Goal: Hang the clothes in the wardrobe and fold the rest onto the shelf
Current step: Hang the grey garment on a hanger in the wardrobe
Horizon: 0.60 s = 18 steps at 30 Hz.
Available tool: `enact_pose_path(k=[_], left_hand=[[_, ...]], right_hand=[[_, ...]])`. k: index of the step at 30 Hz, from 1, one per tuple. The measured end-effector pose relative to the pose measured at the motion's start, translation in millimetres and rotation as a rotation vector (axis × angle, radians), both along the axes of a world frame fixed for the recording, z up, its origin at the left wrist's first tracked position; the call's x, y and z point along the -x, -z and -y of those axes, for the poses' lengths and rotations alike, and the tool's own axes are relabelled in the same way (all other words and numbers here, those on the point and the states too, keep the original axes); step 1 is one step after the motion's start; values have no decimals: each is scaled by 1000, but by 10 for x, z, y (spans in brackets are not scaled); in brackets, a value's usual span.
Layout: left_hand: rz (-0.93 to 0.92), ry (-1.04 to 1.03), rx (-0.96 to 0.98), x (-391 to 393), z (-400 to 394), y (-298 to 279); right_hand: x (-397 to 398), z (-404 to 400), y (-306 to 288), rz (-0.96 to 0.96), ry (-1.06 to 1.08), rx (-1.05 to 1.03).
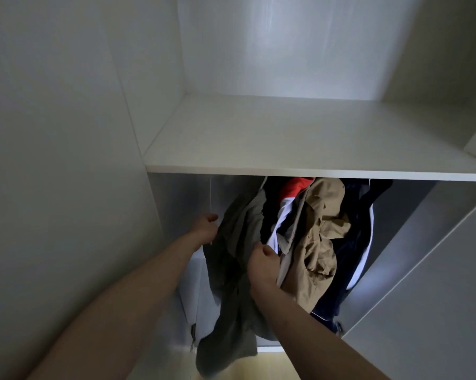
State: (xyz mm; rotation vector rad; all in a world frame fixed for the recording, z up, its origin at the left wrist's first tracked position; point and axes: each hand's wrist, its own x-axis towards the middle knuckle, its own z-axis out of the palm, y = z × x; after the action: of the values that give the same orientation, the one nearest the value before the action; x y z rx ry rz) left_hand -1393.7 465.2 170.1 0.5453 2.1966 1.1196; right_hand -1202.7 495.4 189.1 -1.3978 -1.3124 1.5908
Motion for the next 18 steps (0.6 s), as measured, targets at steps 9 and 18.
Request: enact_pose_path(k=[9, 18], left_hand=[[-42, -8, 12, -11, 80, -88], [19, -78, -45, 36, -14, 80]], right_hand=[[566, -364, -191, -6, -99, 56], [871, -575, -31, -26, 29, -48]])
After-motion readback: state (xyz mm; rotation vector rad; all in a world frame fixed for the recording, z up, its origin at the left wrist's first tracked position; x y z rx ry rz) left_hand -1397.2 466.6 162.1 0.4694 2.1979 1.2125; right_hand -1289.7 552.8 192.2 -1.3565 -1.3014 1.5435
